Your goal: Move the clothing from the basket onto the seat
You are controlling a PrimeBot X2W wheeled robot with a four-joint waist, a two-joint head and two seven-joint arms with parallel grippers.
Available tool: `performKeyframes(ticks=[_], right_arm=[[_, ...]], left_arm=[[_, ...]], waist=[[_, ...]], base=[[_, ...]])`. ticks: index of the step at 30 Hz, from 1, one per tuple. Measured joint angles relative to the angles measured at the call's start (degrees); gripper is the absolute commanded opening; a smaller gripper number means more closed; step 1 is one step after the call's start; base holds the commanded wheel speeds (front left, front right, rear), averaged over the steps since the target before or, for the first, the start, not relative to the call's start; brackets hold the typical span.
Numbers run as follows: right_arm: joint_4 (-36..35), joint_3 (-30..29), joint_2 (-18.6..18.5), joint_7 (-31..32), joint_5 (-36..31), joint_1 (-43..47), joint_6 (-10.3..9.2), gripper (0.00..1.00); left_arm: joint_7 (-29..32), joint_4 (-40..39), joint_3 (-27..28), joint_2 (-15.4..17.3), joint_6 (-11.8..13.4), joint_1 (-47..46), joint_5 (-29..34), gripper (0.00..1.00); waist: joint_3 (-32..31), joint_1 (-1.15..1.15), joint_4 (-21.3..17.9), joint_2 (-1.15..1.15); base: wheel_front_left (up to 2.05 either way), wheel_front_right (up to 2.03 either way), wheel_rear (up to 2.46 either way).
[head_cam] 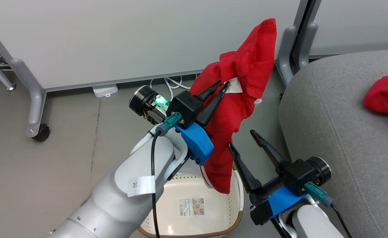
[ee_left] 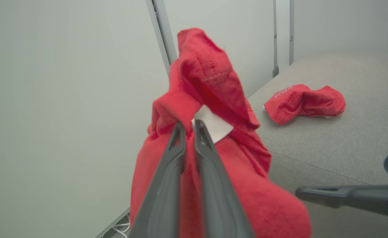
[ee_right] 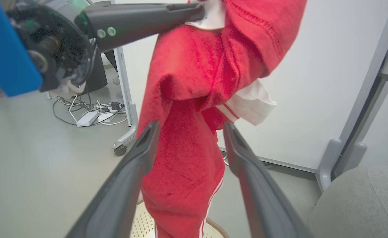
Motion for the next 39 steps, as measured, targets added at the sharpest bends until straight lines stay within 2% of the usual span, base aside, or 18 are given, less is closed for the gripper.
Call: performKeyframes(ticks=[18, 26, 27, 28, 29, 39], right_arm=[[8.78, 4.60, 1.19, 0.00, 2.24, -8.35, 0.00, 1.00], [10.54, 5.84, 1.27, 0.00, 6.26, -11.69, 0.00, 1.00], [10.59, 5.91, 1.27, 0.00, 6.70, -11.83, 0.00, 0.76], [10.68, 5.99, 1.27, 0.00, 7.10, -11.91, 0.00, 0.26], [10.73, 6.08, 1.27, 0.00, 7.40, -12.01, 0.00, 0.00], [10.85, 6.64, 1.29, 0.00, 8.06, -12.61, 0.00, 0.00]], left_arm=[[0.00, -0.64, -0.87, -1.19, -0.38, -1.60, 0.42, 0.00], [0.00, -0.79, -1.14, -1.35, -0.51, -1.80, 0.40, 0.00], [0.00, -0.80, -1.16, -1.36, -0.52, -1.80, 0.38, 0.00], [0.00, -0.80, -1.19, -1.37, -0.52, -1.81, 0.36, 0.00], [0.00, -0.81, -1.22, -1.37, -0.52, -1.81, 0.34, 0.00], [0.00, -1.04, -1.41, -1.42, -0.52, -1.81, -0.10, 0.00]], waist=[[2.01, 0.00, 2.02, 0.00], [2.51, 0.00, 2.71, 0.00], [2.54, 0.00, 2.76, 0.00], [2.56, 0.00, 2.80, 0.00], [2.57, 0.00, 2.83, 0.00], [2.18, 0.00, 2.89, 0.00]], base=[[0.00, 0.00, 0.00], [0.00, 0.00, 0.00], [0.00, 0.00, 0.00], [0.00, 0.00, 0.00], [0.00, 0.00, 0.00], [0.00, 0.00, 0.00]])
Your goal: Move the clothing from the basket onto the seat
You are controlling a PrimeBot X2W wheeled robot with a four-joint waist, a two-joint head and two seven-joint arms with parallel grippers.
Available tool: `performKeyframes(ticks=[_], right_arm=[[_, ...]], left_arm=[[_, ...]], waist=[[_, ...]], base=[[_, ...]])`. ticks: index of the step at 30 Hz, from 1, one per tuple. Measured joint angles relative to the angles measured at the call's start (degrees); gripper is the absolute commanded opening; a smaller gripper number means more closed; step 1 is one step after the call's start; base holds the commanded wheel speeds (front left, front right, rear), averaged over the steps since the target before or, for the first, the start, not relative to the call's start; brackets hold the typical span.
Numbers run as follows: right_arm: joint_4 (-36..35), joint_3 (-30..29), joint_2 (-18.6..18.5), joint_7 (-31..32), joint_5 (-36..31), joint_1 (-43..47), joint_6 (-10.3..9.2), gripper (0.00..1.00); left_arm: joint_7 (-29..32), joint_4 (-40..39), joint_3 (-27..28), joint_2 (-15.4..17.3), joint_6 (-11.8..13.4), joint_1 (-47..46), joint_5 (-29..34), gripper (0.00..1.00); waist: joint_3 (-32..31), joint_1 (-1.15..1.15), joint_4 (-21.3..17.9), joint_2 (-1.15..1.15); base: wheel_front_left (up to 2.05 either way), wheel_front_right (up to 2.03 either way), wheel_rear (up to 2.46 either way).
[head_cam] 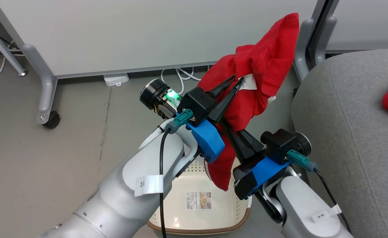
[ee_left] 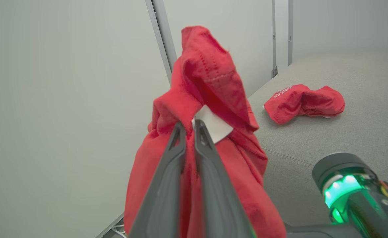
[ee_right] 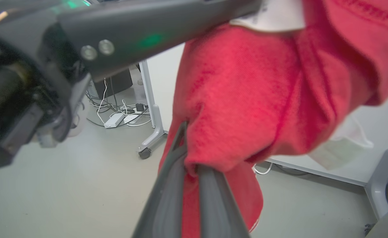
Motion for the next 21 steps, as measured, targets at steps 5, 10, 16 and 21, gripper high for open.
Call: performKeyframes(ticks=[5, 10, 16, 21], right_arm=[[0.05, 0.07, 0.00, 0.00, -0.01, 0.00, 0.00, 0.00], [0.04, 0.18, 0.00, 0.00, -0.01, 0.03, 0.00, 0.00], [0.04, 0.35, 0.00, 0.00, -0.03, 0.18, 0.00, 0.00], [0.14, 0.26, 0.00, 0.00, -0.04, 0.18, 0.00, 0.00]], left_arm=[[0.00, -0.04, -0.09, 0.00, 0.01, 0.01, -0.19, 0.00], [0.00, -0.09, -0.20, 0.00, 0.02, 0.03, -0.42, 0.00], [0.00, -0.12, -0.30, 0.00, 0.04, 0.09, -0.49, 0.00], [-0.01, -0.42, -0.07, -0.02, 0.88, 0.11, -0.42, 1.00]], waist=[[-0.36, 0.00, -0.13, 0.00], [-0.77, 0.00, -0.22, 0.00], [-1.05, 0.00, -0.30, 0.00], [-1.10, 0.00, -0.46, 0.00]], base=[[0.00, 0.00, 0.00], [0.00, 0.00, 0.00], [0.00, 0.00, 0.00], [0.00, 0.00, 0.00]])
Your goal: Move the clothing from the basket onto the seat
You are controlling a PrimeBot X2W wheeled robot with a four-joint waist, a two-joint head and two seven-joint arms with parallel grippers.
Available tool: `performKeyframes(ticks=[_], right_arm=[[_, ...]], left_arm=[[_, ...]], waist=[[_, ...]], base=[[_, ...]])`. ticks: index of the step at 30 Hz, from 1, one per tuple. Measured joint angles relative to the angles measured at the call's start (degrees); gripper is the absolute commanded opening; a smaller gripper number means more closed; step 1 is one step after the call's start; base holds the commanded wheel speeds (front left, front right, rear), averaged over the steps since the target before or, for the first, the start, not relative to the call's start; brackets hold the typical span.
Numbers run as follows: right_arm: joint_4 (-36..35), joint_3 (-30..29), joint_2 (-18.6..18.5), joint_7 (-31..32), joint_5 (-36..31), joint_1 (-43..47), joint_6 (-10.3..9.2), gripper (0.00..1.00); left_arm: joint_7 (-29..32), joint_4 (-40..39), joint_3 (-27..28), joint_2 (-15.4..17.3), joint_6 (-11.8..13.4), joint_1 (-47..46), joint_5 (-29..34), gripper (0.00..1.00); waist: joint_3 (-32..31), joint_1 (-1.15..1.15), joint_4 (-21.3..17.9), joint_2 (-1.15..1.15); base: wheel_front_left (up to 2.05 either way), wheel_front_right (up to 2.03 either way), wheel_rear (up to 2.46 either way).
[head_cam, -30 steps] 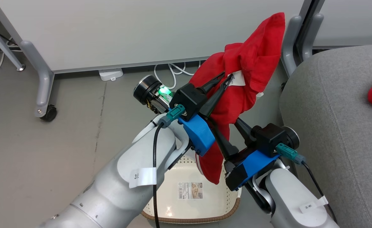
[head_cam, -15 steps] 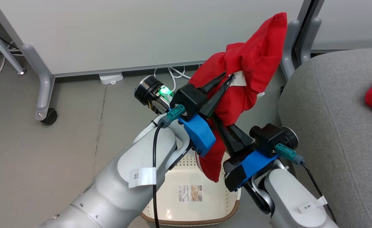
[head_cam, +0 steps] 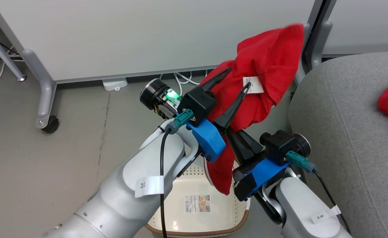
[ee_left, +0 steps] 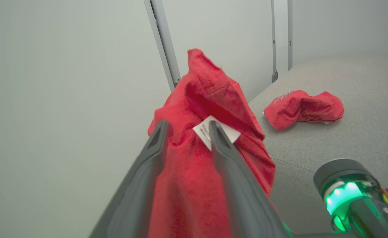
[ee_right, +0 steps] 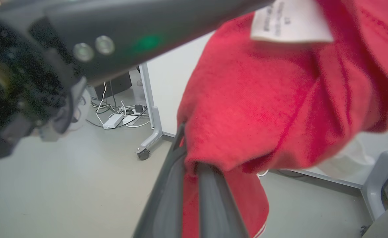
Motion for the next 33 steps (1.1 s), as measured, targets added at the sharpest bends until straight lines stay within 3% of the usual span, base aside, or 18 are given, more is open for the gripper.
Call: performKeyframes(ticks=[19, 33], right_arm=[[-0.09, -1.77, 0.01, 0.01, -0.57, 0.10, 0.00, 0.00], [-1.85, -11.40, 0.04, 0.02, -4.37, -0.81, 0.00, 0.00]], left_arm=[[0.00, -0.77, 1.27, -0.02, 0.54, 0.29, 2.08, 1.00], [0.00, -1.00, 2.00, -0.02, 0.48, 0.02, 3.54, 1.00]], waist=[[0.70, 0.00, -0.97, 0.00], [4.02, 0.00, -4.21, 0.00]], base=[[0.00, 0.00, 0.00], [0.00, 0.00, 0.00]])
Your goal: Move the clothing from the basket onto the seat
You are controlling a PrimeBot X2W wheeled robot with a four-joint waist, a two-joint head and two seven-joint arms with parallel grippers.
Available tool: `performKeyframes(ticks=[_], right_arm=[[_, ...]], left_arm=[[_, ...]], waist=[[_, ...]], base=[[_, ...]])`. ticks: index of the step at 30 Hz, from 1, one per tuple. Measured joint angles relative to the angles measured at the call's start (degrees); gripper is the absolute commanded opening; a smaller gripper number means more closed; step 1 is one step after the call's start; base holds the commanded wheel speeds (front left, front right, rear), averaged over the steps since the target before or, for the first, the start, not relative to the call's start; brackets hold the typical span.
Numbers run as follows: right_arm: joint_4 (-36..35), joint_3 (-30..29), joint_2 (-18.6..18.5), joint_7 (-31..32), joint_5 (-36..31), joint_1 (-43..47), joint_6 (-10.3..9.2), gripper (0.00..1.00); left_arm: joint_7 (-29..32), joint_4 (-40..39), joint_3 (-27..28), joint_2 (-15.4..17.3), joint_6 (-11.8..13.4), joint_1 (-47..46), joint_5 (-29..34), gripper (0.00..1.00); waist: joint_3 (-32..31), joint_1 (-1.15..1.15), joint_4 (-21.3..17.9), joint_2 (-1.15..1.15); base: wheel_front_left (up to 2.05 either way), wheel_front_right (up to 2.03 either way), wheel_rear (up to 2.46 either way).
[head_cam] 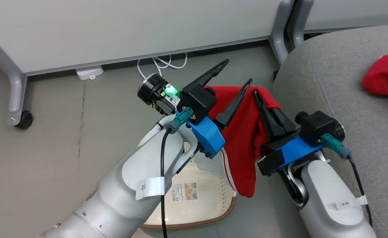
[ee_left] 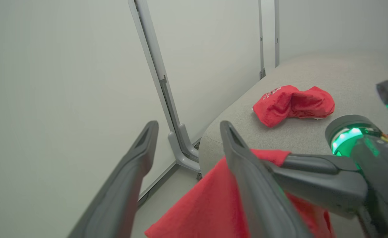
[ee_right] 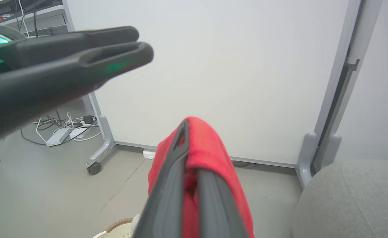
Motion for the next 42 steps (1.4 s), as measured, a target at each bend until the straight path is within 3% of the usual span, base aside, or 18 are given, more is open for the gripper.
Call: performKeyframes(ticks=[19, 32, 42], right_arm=[[-8.10, -14.83, -0.02, 0.00, -2.24, 1.76, -0.01, 0.00], [-10.57, -17.36, 0.00, 0.00, -1.08, 5.58, 0.00, 0.00], [-11.11, -17.38, 0.00, 0.00, -0.10, 6.50, 0.00, 0.00]], left_arm=[[-0.01, 0.73, -2.20, 0.00, -0.88, -0.75, 2.07, 1.00], [-0.01, 2.07, -5.64, 0.34, -1.38, -0.81, 2.10, 1.00], [-0.01, 2.24, -6.89, 0.41, -1.41, -0.80, 1.68, 1.00]], waist=[[6.07, 0.00, -12.01, 0.00], [8.81, 0.00, -19.64, 0.00], [9.86, 0.00, -22.04, 0.00]], base=[[0.00, 0.00, 0.00], [0.00, 0.00, 0.00], [0.00, 0.00, 0.00]])
